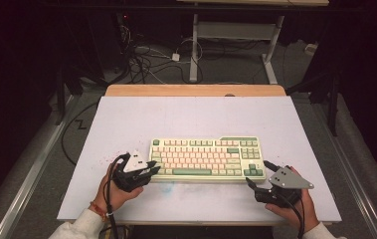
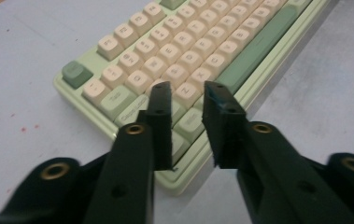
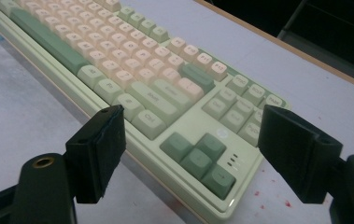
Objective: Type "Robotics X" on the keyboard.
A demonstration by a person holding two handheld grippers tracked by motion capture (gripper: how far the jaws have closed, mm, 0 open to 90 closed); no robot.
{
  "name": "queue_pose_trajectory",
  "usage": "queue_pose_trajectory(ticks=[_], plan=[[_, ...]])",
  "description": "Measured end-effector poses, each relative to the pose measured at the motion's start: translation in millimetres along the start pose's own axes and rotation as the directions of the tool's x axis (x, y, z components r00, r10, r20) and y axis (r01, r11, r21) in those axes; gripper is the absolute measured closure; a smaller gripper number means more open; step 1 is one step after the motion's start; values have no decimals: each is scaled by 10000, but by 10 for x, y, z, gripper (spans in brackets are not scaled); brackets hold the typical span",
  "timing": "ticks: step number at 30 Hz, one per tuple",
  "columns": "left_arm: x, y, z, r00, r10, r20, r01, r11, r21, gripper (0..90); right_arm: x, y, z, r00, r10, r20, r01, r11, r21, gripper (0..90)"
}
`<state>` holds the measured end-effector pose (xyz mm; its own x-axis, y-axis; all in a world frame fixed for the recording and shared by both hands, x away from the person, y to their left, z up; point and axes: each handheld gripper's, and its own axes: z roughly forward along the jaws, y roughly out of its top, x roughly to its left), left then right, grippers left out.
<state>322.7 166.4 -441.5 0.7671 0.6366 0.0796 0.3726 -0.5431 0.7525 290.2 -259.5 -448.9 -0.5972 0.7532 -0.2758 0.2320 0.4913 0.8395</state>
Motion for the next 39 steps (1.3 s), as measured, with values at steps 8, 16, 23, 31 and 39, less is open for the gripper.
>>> queue_pose_trajectory(ticks=[8,16,23,31,39], plan=[[-86,281,211,9964,525,665,-542,9982,239,873,-2,-17,10,10000,-61,68,61,10000,46,229],[-170,510,462,9902,863,1099,-921,9945,491,874,3,-21,30,9997,-217,122,215,9997,108,229],[-238,648,668,9850,1105,1322,-1202,9904,677,874,12,-29,47,9994,-332,84,330,9992,212,228],[-279,693,806,9815,1190,1500,-1335,9869,905,875,17,-36,58,9992,-385,53,383,9987,323,229],[-284,669,929,9806,1343,1425,-1540,9783,1383,875,29,-40,68,9989,-463,32,461,9981,409,229]])
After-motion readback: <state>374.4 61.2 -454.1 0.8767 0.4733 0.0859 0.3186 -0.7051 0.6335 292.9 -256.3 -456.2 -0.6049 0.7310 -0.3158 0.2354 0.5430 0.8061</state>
